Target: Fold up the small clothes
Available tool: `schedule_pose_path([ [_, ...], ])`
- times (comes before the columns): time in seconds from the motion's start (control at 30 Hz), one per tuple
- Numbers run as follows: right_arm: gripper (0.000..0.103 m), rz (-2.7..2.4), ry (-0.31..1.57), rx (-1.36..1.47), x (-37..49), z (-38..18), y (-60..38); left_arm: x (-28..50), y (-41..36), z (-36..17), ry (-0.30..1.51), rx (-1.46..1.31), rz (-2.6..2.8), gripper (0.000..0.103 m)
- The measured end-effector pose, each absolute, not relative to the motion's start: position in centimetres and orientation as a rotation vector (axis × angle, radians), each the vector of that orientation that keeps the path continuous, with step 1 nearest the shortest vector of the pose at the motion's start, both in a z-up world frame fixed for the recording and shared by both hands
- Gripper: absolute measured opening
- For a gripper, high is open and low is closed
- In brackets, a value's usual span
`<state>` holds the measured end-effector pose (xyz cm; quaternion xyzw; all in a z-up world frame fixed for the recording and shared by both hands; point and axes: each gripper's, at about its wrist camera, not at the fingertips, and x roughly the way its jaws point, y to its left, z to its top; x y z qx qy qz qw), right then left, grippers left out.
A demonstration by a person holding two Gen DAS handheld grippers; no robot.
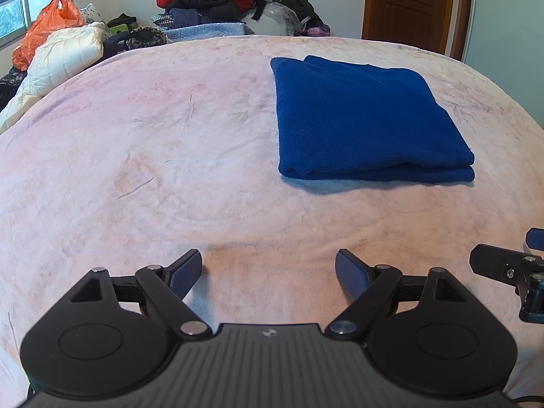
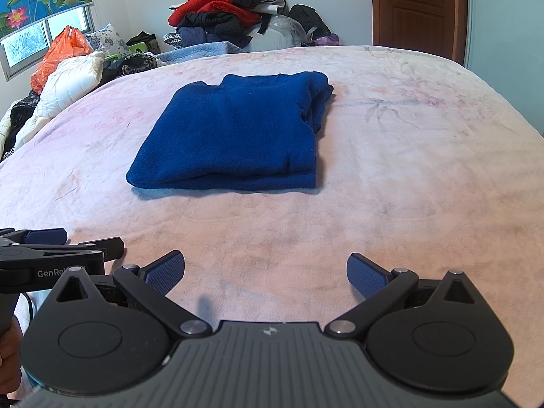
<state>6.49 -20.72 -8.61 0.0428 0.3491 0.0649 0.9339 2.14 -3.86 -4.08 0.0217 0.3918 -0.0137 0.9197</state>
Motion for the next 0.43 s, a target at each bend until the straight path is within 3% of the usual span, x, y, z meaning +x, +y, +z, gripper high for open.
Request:
schedule_pose_path([
  [0.43, 0.103, 0.131, 0.718, 0.097, 6.5, -8.9, -20.9, 2.2, -2.9, -3.5, 0.772, 0.002, -0.037, 0.086],
])
